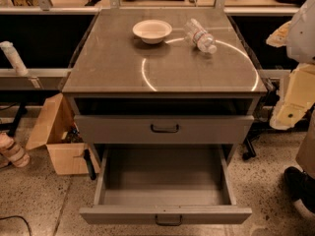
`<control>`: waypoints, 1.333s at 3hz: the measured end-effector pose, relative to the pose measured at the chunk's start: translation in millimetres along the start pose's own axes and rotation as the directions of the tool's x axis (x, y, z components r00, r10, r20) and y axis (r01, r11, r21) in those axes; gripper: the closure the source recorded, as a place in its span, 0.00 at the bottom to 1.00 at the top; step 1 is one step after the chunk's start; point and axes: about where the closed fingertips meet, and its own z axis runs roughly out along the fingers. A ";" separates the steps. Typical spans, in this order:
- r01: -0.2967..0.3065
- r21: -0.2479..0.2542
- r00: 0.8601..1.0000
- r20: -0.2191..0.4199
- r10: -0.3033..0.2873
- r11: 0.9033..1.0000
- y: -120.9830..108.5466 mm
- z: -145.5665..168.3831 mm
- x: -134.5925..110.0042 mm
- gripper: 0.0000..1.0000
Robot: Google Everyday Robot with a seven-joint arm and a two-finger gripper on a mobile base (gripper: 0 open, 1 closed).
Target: Close middle drawer
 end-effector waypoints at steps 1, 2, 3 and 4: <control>0.000 0.000 1.000 0.000 0.000 1.000 0.0 0.0 0.0 0.00; 0.016 0.014 1.000 0.023 -0.016 1.000 3.8 1.2 1.3 0.00; 0.057 0.009 0.997 0.057 -0.057 0.998 17.3 5.6 6.9 0.00; 0.176 -0.002 0.980 0.093 -0.175 0.984 42.4 13.4 12.6 0.00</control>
Offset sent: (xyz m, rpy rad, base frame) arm -0.0085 -0.0017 -0.0110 0.0337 -0.0304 0.0445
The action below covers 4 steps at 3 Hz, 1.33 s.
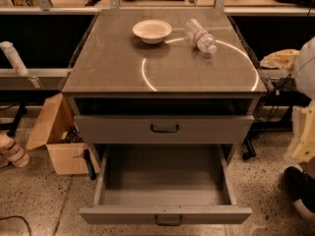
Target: Close middle drawer
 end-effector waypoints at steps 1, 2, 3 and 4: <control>0.111 -0.017 0.993 0.033 -0.110 0.994 21.8 6.8 2.0 0.00; 0.205 -0.047 0.977 0.067 -0.201 0.978 59.7 17.3 5.9 0.00; 0.219 -0.048 0.975 0.060 -0.216 0.975 84.8 25.5 7.7 0.00; 0.174 -0.004 0.985 0.014 -0.174 0.985 105.7 38.4 9.0 0.00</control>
Offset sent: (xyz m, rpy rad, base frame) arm -0.0748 0.0011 -0.0510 0.0125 0.0216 0.3253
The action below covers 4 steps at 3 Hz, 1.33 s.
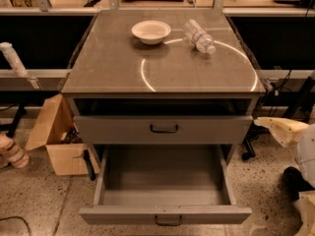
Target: Close middle drawer
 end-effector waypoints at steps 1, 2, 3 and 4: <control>-0.077 0.066 0.996 -0.047 0.080 0.995 2.1 29.4 5.1 0.00; -0.172 0.112 0.981 -0.076 0.181 0.979 -3.5 62.7 14.3 0.00; -0.184 0.108 0.977 -0.084 0.194 0.977 -0.2 73.4 16.6 0.00; -0.201 0.097 0.974 -0.088 0.210 0.975 5.6 92.4 22.2 0.00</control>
Offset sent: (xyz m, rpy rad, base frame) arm 0.0347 -0.0015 -0.0943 -0.0360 -0.0793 -0.3186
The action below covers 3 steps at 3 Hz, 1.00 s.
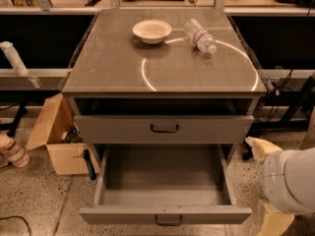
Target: Close middle drawer
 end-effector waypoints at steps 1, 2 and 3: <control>-0.016 -0.018 1.000 -0.010 0.016 1.000 12.9 42.5 9.4 0.00; -0.037 -0.047 0.999 -0.024 0.036 0.998 23.2 71.6 17.6 0.00; -0.047 -0.077 0.999 -0.024 0.045 0.996 36.9 96.2 22.8 0.00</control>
Offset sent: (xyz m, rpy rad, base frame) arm 0.0052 -0.0069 -0.1145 -0.0053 0.0930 -0.0572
